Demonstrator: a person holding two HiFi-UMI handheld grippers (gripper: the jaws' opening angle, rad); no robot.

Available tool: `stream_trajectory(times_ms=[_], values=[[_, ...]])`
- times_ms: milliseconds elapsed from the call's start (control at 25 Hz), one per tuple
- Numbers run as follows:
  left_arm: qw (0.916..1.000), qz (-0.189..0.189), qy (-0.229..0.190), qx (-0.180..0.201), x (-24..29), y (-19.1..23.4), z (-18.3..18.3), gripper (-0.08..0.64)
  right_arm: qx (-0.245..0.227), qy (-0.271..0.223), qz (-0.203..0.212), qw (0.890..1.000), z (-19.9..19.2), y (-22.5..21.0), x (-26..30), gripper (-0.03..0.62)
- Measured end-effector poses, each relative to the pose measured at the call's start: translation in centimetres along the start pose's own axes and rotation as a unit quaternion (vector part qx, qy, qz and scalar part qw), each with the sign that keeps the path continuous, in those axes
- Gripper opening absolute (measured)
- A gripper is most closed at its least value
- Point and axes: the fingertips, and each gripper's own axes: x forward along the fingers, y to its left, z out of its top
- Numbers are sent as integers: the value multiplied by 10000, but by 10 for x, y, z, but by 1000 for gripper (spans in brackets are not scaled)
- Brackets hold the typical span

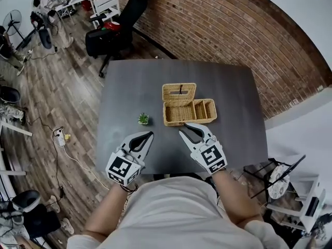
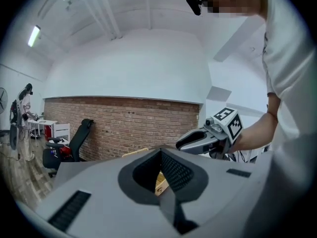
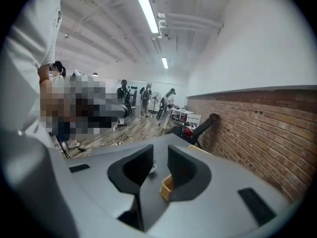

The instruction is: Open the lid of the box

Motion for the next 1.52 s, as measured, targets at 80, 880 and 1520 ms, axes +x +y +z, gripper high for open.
stream_trajectory(times_ms=[80, 880, 1520], values=[[10000, 7, -21, 32, -6, -2, 2, 12, 64, -158, -44, 9998, 8, 5, -9, 85], [9986, 517, -141, 28, 16, -81, 24, 12, 192, -669, 540, 9961, 6, -3, -103, 6], [9933, 1136, -214, 13, 18, -216, 11, 12, 28, -914, 1067, 9901, -38, 1, -224, 5]])
